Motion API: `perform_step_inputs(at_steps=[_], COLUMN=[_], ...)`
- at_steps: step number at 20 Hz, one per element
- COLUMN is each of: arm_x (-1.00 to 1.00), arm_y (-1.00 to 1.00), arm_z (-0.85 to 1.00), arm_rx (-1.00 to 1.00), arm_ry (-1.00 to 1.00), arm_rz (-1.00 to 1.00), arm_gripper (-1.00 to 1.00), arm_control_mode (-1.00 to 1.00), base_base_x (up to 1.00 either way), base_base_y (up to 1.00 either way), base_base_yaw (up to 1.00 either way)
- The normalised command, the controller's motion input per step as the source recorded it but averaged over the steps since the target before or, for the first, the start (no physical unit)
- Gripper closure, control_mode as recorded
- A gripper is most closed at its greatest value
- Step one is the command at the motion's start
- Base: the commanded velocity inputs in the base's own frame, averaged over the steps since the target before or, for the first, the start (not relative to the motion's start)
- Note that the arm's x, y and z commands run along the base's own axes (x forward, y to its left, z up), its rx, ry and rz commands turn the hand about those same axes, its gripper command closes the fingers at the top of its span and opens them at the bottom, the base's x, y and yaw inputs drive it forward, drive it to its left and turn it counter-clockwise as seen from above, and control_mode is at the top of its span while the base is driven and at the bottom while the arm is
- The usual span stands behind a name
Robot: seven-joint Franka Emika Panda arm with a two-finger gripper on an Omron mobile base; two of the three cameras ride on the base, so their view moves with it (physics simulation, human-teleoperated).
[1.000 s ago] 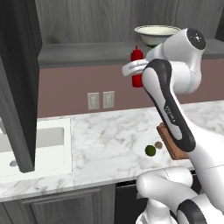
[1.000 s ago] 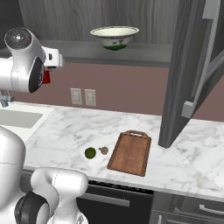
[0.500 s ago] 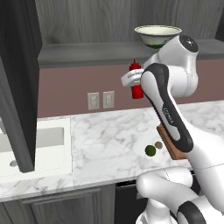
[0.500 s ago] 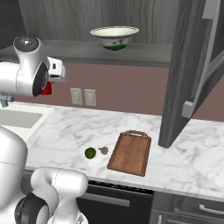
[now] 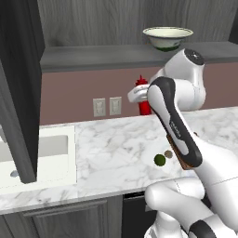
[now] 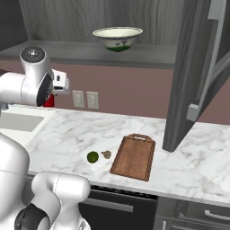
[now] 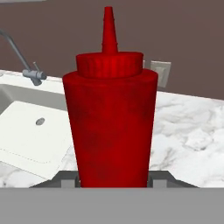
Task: Open the cabinet. Place the bowl and condiment on the counter. Then place the lime and garlic on the cutting board.
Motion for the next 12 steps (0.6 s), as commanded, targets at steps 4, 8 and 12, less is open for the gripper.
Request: perform_step_inputs(at_steps=[4,8,12], arm_x=[0.06,0.22,0.21], arm_y=[0.16,0.23,0.19], arm_z=[-0.33,-0.42,-0.33], arm_rx=[-0.01,0.00,-0.01], arm_ry=[-0.01,-0.01,-0.01], arm_rz=[0.00,-0.02,-0.07], arm_gripper=[1.00,1.00,1.00], arm_control_mode=[-1.00,-1.00,-1.00], base_base_x=[0.00,0.00,0.00], base_base_y=[0.00,0.00,0.00], base_base_yaw=[0.00,0.00,0.00])
